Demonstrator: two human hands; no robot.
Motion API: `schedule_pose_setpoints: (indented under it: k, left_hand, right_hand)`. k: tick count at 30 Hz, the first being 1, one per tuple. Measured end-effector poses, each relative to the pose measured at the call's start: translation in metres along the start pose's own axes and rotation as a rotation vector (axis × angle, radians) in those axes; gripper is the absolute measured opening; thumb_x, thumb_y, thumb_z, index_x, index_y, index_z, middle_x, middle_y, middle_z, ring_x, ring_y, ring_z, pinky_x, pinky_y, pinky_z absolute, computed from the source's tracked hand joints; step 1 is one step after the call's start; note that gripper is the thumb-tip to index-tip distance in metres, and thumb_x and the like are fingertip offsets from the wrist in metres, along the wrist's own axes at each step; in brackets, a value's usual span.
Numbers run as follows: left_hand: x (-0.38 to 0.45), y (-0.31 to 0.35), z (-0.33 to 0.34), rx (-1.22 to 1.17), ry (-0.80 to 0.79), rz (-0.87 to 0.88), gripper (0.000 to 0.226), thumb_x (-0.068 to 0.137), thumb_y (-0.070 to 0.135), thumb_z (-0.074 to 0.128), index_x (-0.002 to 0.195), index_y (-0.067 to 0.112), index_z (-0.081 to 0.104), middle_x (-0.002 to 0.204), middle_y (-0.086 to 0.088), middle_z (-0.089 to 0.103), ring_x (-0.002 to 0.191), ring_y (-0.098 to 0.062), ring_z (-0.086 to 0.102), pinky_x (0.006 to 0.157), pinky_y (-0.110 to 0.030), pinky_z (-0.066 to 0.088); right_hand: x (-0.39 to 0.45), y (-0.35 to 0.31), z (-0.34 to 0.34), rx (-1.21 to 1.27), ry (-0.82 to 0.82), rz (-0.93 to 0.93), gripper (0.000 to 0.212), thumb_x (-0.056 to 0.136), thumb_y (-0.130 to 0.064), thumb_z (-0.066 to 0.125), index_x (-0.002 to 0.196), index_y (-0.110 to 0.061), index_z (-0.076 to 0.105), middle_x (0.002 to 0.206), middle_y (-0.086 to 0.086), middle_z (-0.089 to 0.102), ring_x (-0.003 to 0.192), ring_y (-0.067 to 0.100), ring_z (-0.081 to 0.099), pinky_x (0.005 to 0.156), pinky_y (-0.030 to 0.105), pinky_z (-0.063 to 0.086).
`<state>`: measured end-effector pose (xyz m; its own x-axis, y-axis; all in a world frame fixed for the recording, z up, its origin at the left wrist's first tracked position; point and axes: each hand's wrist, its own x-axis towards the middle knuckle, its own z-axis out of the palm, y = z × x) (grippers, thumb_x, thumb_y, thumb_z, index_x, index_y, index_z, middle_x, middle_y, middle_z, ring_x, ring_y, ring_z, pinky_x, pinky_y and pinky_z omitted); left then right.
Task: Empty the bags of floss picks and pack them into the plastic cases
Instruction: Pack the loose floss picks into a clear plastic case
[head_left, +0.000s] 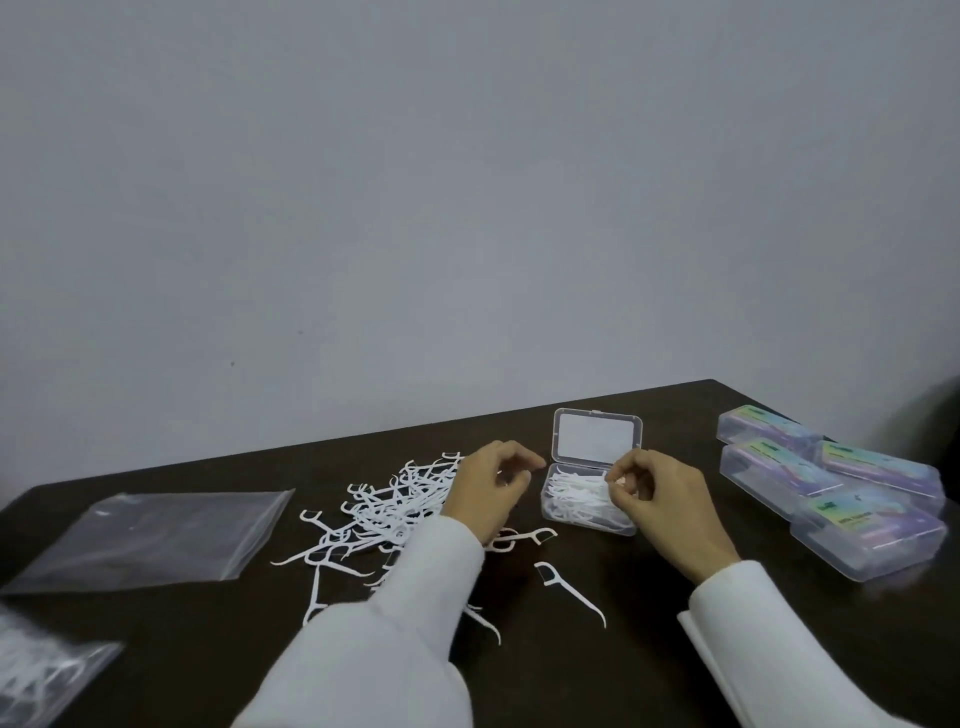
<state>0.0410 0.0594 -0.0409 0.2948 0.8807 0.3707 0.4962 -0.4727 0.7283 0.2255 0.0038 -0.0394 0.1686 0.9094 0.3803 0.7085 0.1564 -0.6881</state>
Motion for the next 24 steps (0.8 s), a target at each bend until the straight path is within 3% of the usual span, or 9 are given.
schedule_pose_setpoints:
  k: [4, 7, 10, 14, 17, 20, 24]
  left_hand:
    - [-0.025, -0.005, -0.028, 0.023, -0.064, -0.011, 0.018, 0.091, 0.012, 0.057, 0.093, 0.027, 0.068, 0.098, 0.012, 0.065, 0.095, 0.003, 0.056, 0.075, -0.007, 0.04]
    - [-0.043, -0.014, -0.05, 0.014, -0.074, -0.02, 0.021, 0.089, 0.011, 0.06, 0.086, 0.03, 0.067, 0.091, 0.016, 0.067, 0.091, 0.003, 0.059, 0.08, -0.016, 0.045]
    - [-0.059, -0.024, -0.072, 0.051, -0.076, -0.033, 0.023, 0.086, 0.01, 0.063, 0.086, 0.033, 0.066, 0.095, 0.014, 0.067, 0.091, 0.005, 0.057, 0.083, -0.018, 0.045]
    - [-0.083, -0.038, -0.1, 0.152, -0.115, -0.019, 0.028, 0.074, 0.021, 0.078, 0.089, 0.041, 0.066, 0.104, 0.018, 0.063, 0.102, 0.008, 0.05, 0.083, -0.001, 0.034]
    - [-0.1, -0.049, -0.12, 0.169, -0.169, -0.059, 0.037, 0.064, 0.038, 0.081, 0.097, 0.043, 0.067, 0.108, 0.02, 0.061, 0.106, 0.008, 0.049, 0.09, -0.006, 0.035]
    - [-0.109, -0.054, -0.134, 0.199, -0.198, -0.117, 0.035, 0.069, 0.031, 0.081, 0.098, 0.044, 0.066, 0.111, 0.018, 0.059, 0.108, 0.01, 0.047, 0.093, -0.012, 0.037]
    - [-0.116, -0.057, -0.145, 0.277, -0.218, -0.145, 0.038, 0.07, 0.028, 0.081, 0.099, 0.044, 0.062, 0.114, 0.018, 0.054, 0.11, 0.007, 0.043, 0.089, -0.007, 0.034]
  right_hand:
    - [-0.023, -0.013, 0.003, -0.088, -0.228, -0.083, 0.009, 0.083, -0.028, 0.066, 0.083, -0.032, 0.058, 0.085, -0.01, 0.058, 0.077, 0.006, 0.056, 0.071, 0.019, 0.049]
    - [-0.037, -0.018, 0.003, -0.226, -0.433, -0.104, 0.015, 0.079, -0.041, 0.067, 0.091, -0.034, 0.061, 0.087, -0.014, 0.058, 0.081, 0.003, 0.056, 0.075, 0.021, 0.049]
    - [-0.044, -0.024, 0.003, -0.266, -0.442, -0.158, 0.011, 0.08, -0.04, 0.066, 0.088, -0.038, 0.059, 0.085, -0.015, 0.058, 0.08, 0.002, 0.055, 0.072, 0.017, 0.047]
    - [-0.045, -0.033, 0.01, -0.287, -0.448, -0.243, 0.008, 0.086, -0.032, 0.062, 0.087, -0.039, 0.059, 0.086, -0.017, 0.057, 0.08, -0.001, 0.053, 0.07, 0.015, 0.045]
    - [-0.041, -0.04, 0.021, -0.3, -0.446, -0.315, 0.01, 0.087, -0.029, 0.062, 0.088, -0.039, 0.061, 0.097, -0.017, 0.056, 0.09, -0.001, 0.053, 0.079, 0.015, 0.046]
    - [-0.032, -0.045, 0.035, -0.33, -0.425, -0.386, 0.013, 0.087, -0.029, 0.061, 0.1, -0.032, 0.063, 0.117, -0.013, 0.047, 0.111, 0.002, 0.046, 0.092, 0.02, 0.042]
    - [-0.025, -0.052, 0.049, -0.375, -0.454, -0.342, 0.035, 0.092, -0.031, 0.055, 0.124, -0.026, 0.045, 0.13, -0.005, 0.049, 0.118, 0.011, 0.048, 0.098, 0.025, 0.04]
